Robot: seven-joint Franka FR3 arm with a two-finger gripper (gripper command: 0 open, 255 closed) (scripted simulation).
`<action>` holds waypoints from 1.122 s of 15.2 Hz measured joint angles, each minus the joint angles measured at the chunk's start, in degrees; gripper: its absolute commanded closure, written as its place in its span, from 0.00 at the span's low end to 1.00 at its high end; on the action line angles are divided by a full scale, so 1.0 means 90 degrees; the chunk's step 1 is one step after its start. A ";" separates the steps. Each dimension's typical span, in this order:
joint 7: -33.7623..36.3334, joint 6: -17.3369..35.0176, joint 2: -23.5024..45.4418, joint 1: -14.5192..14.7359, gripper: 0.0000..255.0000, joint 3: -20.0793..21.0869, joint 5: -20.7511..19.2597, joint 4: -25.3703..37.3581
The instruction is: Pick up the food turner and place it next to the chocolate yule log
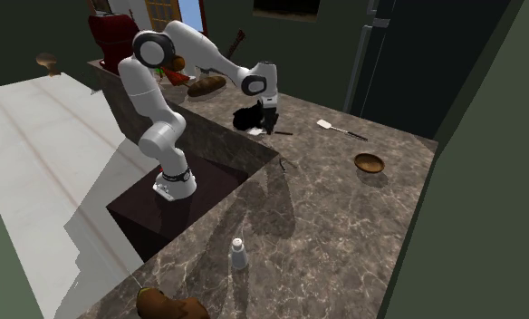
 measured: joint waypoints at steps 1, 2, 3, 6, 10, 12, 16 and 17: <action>0.0034 0.0097 0.0051 -0.0003 1.00 0.0015 -0.0034 -0.0056; 0.0078 0.0172 0.0111 -0.0006 1.00 0.0033 -0.0077 -0.0082; 0.0117 0.0256 0.0179 -0.0015 1.00 0.0046 -0.0128 -0.0111; 0.0203 0.0438 0.0305 -0.0024 1.00 0.0072 -0.0224 -0.0191; 0.0218 0.0472 0.0328 -0.0023 1.00 0.0075 -0.0243 -0.0206; 0.0217 0.0470 0.0326 -0.0020 0.00 0.0078 -0.0239 -0.0209; 0.0218 0.0468 0.0328 -0.0016 0.00 0.0081 -0.0238 -0.0209; 0.0217 0.0468 0.0328 -0.0017 0.00 0.0081 -0.0238 -0.0209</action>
